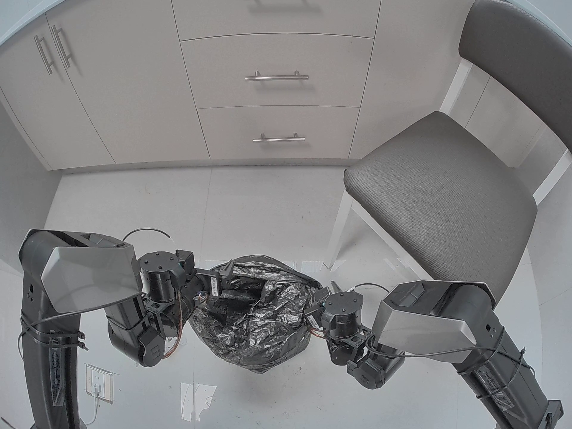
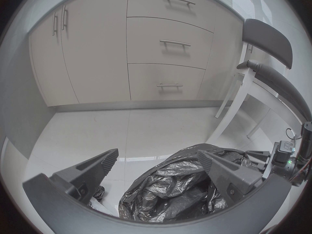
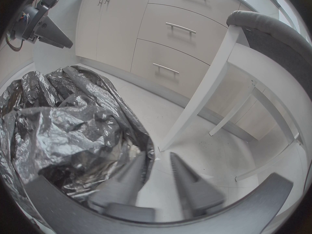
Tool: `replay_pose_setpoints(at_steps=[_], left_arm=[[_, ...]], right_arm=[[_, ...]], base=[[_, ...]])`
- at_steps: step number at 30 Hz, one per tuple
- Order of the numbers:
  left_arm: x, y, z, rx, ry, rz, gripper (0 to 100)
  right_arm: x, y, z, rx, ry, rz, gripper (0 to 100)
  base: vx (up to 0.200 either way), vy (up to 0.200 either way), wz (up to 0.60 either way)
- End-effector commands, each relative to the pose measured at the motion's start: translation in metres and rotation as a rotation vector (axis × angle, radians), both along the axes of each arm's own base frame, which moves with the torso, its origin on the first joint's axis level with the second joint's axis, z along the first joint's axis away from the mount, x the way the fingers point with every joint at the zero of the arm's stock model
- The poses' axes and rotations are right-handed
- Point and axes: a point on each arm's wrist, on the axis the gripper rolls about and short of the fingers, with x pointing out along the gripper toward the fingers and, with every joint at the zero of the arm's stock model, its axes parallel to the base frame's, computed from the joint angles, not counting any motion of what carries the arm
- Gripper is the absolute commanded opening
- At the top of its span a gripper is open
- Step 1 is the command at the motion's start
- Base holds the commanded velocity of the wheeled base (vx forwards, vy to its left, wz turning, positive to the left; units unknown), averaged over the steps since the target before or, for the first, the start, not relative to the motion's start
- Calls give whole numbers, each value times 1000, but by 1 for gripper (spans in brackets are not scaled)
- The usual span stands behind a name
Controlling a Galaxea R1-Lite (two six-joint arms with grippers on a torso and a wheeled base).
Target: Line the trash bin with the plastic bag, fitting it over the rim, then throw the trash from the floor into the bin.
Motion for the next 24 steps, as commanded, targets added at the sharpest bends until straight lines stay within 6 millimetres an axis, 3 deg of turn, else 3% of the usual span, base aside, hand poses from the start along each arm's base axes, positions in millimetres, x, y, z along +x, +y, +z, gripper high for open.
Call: replay_pose_setpoints(at_steps=[1,5,8,17,24], left_arm=[[0,0,-1,0,1,1,100],[0,0,-1,1,4,0,100],[-1,0,-2,0,7,-3,100],[0,1,-2,-1,10,-8,100],[1,6,-7,-10,26,-49,100]], right_arm=[[1,-2,-1,4,-2,-5,100],[-4,3,4,16,-18,11,100],[-13,7,18,33,-38,33,100],[-37,0,47,40,-45,59,100],[-52,-4,50,33,-37,77,100]], base=[[0,0,0],[0,0,0],[0,0,0],[0,0,0],[0,0,0]])
